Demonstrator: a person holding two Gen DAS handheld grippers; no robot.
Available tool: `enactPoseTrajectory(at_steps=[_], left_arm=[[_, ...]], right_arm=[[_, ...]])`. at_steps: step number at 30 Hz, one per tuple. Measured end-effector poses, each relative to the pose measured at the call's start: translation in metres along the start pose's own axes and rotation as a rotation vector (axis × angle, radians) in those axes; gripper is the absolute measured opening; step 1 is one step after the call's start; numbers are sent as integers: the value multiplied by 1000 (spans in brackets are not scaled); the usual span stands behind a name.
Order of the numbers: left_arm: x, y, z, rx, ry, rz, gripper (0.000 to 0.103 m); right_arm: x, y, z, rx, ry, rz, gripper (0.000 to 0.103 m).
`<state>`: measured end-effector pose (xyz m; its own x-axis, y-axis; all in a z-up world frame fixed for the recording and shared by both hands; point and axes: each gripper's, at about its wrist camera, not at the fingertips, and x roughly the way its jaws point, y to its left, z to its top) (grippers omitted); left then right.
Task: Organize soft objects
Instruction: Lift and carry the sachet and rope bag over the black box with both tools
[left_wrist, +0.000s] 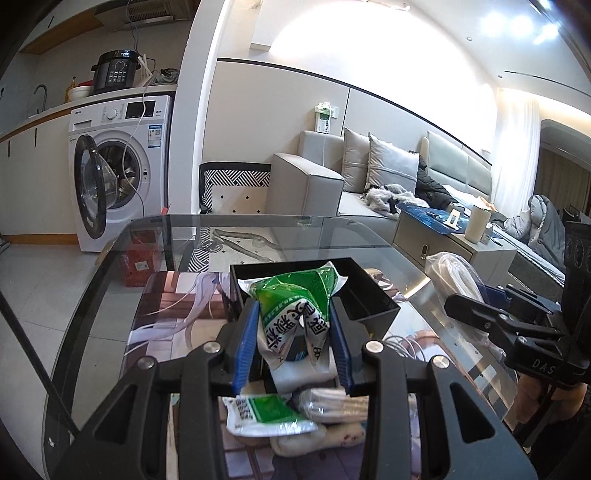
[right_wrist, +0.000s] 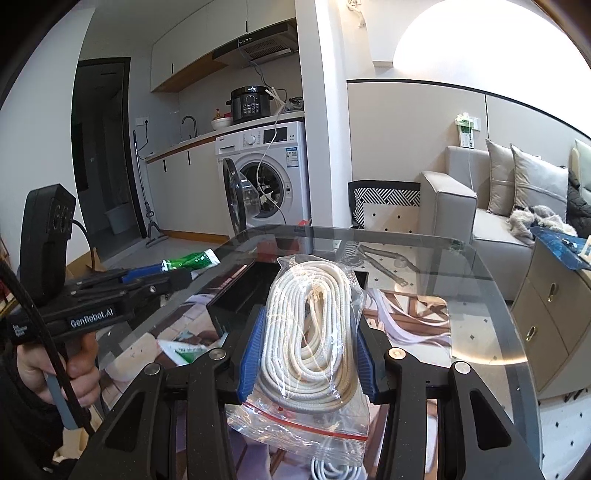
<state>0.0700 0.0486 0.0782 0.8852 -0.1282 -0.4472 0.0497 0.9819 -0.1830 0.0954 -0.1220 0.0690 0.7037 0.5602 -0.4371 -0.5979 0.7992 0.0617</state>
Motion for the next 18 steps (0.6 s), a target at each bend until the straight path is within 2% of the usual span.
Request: enactPoseTrajectory(at_steps=[9,18], left_arm=[[26,3,11,-23,30,7,36],[51,6,20,-36,62,19,36]], right_arm=[[34,-8,21,13,27,23,44],[70,-18,26,26,61,47,44]])
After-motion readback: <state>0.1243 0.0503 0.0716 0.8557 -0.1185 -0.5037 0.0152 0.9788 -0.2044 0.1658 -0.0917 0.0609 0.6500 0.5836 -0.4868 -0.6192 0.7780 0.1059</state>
